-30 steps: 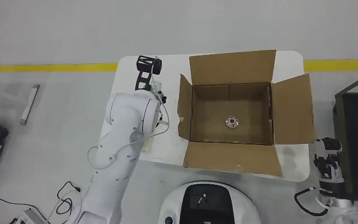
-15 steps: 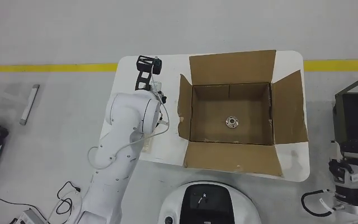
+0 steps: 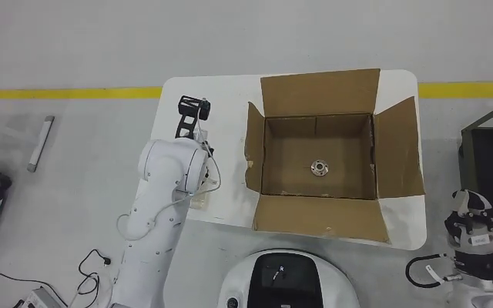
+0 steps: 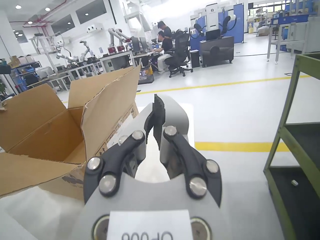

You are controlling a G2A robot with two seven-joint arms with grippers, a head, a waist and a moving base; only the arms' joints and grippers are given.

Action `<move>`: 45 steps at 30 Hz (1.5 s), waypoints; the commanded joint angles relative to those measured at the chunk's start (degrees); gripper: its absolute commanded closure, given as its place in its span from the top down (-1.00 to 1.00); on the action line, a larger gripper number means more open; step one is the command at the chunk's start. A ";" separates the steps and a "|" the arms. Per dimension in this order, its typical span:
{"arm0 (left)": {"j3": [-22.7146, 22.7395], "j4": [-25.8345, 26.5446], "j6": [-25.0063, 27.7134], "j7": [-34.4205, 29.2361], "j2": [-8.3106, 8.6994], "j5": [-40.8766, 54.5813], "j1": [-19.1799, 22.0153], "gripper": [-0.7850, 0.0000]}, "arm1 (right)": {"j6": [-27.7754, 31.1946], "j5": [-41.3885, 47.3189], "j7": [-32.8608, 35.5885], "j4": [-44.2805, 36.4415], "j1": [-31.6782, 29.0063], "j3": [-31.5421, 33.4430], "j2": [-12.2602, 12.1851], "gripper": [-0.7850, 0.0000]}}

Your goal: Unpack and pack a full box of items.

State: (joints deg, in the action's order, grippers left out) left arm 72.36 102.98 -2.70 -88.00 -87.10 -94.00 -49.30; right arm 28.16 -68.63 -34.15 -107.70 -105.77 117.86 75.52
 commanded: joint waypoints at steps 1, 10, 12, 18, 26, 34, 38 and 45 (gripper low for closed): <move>-0.35 0.01 0.62 0.00 0.02 0.01 -1.47 -1.00 | 0.15 -0.16 0.05 0.22 0.31 -0.13 -0.04 -1.00; 0.72 -1.33 2.36 0.00 0.05 4.32 -5.22 -1.00 | 0.25 -0.22 0.12 0.30 0.38 -0.15 -0.06 -1.00; 0.56 -1.59 2.95 0.00 0.10 4.68 -5.71 -1.00 | 0.25 -0.22 0.12 0.30 0.38 -0.15 -0.06 -1.00; 0.92 -3.40 2.41 0.00 0.08 9.22 -5.99 -1.00 | 0.25 -0.22 0.12 0.30 0.38 -0.15 -0.06 -1.00; 0.82 -5.57 1.99 0.00 0.08 11.73 -5.45 -1.00 | 0.25 -0.22 0.12 0.30 0.38 -0.15 -0.06 -1.00; 0.82 -5.57 1.99 0.00 0.08 11.73 -5.45 -1.00 | 0.25 -0.22 0.12 0.30 0.38 -0.15 -0.06 -1.00; 0.57 -5.69 2.56 2.15 0.14 11.67 -6.14 -1.00 | 0.25 -0.22 0.12 0.30 0.38 -0.15 -0.06 -1.00; -0.71 -8.66 3.15 5.84 0.31 10.92 -7.74 -1.00 | 0.25 -0.22 0.12 0.30 0.38 -0.15 -0.06 -1.00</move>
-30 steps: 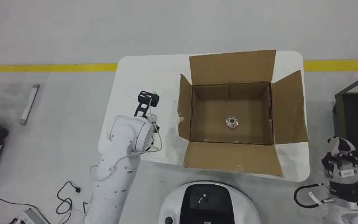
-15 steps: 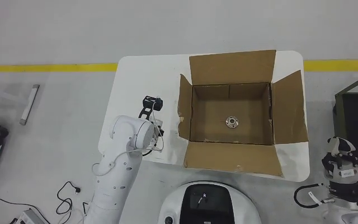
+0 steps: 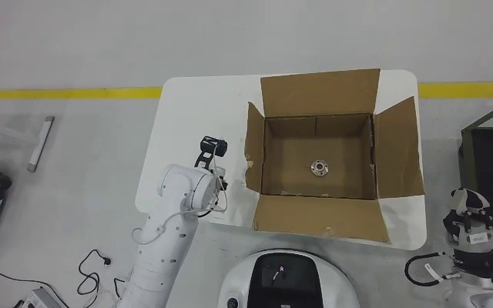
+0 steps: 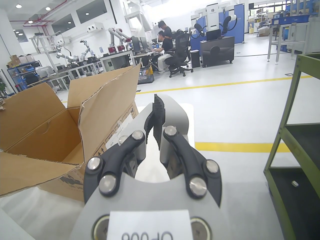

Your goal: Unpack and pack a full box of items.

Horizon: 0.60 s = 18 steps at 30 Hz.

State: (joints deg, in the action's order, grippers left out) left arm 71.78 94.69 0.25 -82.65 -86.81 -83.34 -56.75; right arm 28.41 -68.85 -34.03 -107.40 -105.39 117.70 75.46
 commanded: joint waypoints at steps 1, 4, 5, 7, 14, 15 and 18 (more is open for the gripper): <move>-0.39 -0.82 0.62 0.94 0.08 -0.23 -0.66 -1.00 | 0.00 0.00 0.00 0.00 0.00 0.00 0.00 -1.00; -1.02 -2.21 0.60 2.43 0.16 -0.79 -1.83 -1.00 | 0.00 0.00 0.00 0.00 0.00 0.00 0.00 -1.00; -1.07 -2.68 0.40 3.03 0.17 -0.75 -2.04 -1.00 | 0.00 0.00 0.00 0.00 0.00 0.00 0.00 -1.00; -1.48 -3.84 -0.08 4.55 0.20 -1.79 -2.24 -1.00 | 0.00 0.00 0.00 0.00 0.00 0.00 0.00 -1.00; -2.42 -9.06 -3.25 8.85 -0.14 -1.91 -0.25 -1.00 | 0.00 0.00 0.00 0.00 0.00 0.00 0.00 -1.00; -2.65 -9.99 -3.50 9.22 -0.15 -2.58 0.18 -1.00 | 0.00 0.00 0.00 0.00 0.00 0.00 0.00 -1.00; -3.10 -12.37 -3.81 10.25 -0.33 -2.07 1.40 -1.00 | 0.00 0.00 0.00 0.00 0.00 0.00 0.00 -1.00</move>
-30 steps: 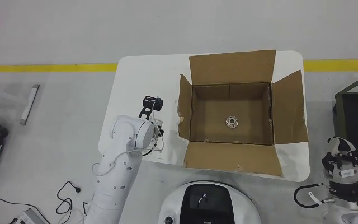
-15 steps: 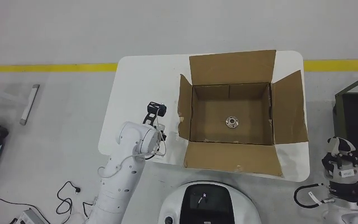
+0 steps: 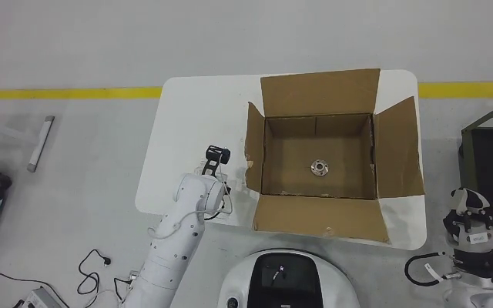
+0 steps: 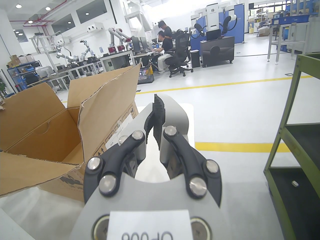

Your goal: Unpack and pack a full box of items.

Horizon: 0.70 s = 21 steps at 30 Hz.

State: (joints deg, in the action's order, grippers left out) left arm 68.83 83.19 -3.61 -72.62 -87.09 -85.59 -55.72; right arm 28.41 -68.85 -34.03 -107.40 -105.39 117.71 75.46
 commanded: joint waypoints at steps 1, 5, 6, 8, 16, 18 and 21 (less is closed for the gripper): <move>-0.27 -1.41 -0.05 0.52 -0.10 0.35 0.77 -1.00 | 0.00 0.00 0.00 0.00 0.00 0.00 0.00 -1.00; -0.74 -2.79 0.12 2.31 -0.20 0.74 1.11 -1.00 | 0.00 0.00 0.00 0.00 0.00 0.00 0.00 -1.00; -0.70 -3.08 0.42 2.95 -0.17 0.61 1.20 -1.00 | 0.00 0.00 0.00 0.00 0.00 0.00 0.00 -1.00; -0.85 -3.42 1.04 4.66 -0.07 -0.23 1.05 -1.00 | 0.00 0.00 0.00 0.00 0.00 0.00 0.00 -1.00; -0.76 -5.87 0.88 7.31 0.06 -1.42 0.72 -1.00 | 0.00 0.00 0.00 0.00 0.00 0.00 0.00 -1.00; -0.56 -6.59 1.03 7.47 0.07 -1.16 1.04 -1.00 | 0.00 0.00 0.00 0.00 0.00 0.00 0.00 -1.00; -0.72 -7.32 1.16 7.89 0.07 -1.32 1.28 -1.00 | 0.00 0.00 0.00 0.00 0.00 0.00 0.00 -1.00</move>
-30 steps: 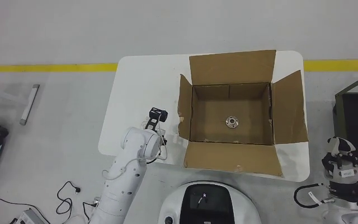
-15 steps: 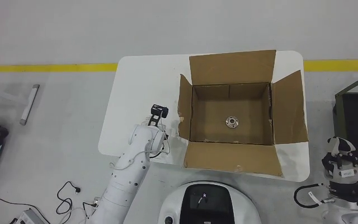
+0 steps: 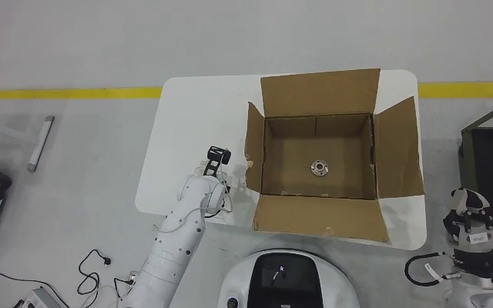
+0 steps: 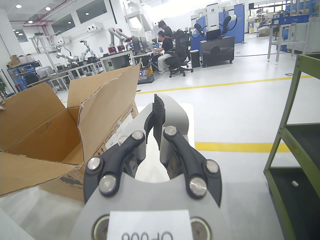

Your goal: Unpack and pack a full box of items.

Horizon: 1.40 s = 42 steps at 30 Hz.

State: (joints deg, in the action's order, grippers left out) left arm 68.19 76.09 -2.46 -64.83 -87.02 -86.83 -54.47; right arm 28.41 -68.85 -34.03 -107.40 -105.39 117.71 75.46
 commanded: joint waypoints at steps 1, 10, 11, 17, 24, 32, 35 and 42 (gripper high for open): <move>-0.16 -0.44 0.04 0.16 -0.01 -0.19 0.15 -1.00 | 0.00 0.00 0.00 0.00 0.00 0.00 0.00 -1.00; -0.83 -3.19 0.41 -0.01 -0.23 0.69 1.54 -0.58 | 0.00 0.00 0.00 0.00 0.00 0.00 0.00 -1.00; -0.85 -3.32 0.48 -0.11 -0.24 0.81 1.67 -0.21 | 0.00 0.00 0.00 0.00 0.00 0.00 0.00 -1.00; -0.62 -3.67 0.75 -0.57 -0.22 1.62 1.95 1.00 | 0.00 0.00 0.00 0.00 0.00 0.00 0.00 -1.00; -0.31 -1.82 0.91 -1.17 -0.03 1.47 1.36 1.00 | 0.00 0.00 0.00 0.00 0.00 0.00 0.00 -1.00; 1.70 11.36 2.65 -4.88 0.73 0.93 -1.90 1.00 | 0.00 0.00 0.00 0.00 0.00 0.00 0.00 -1.00; 3.08 18.34 4.40 -7.07 1.12 2.39 -4.35 1.00 | 0.00 0.00 0.00 0.00 0.00 0.00 0.00 -1.00; 5.84 29.98 6.63 -10.23 1.87 4.55 -8.32 1.00 | 0.00 0.00 0.00 0.00 0.00 0.00 0.00 -1.00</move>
State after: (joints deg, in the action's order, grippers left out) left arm 73.74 104.60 3.77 -74.63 -85.26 -82.28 -62.36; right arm 28.41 -68.85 -34.03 -107.40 -105.39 117.71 75.46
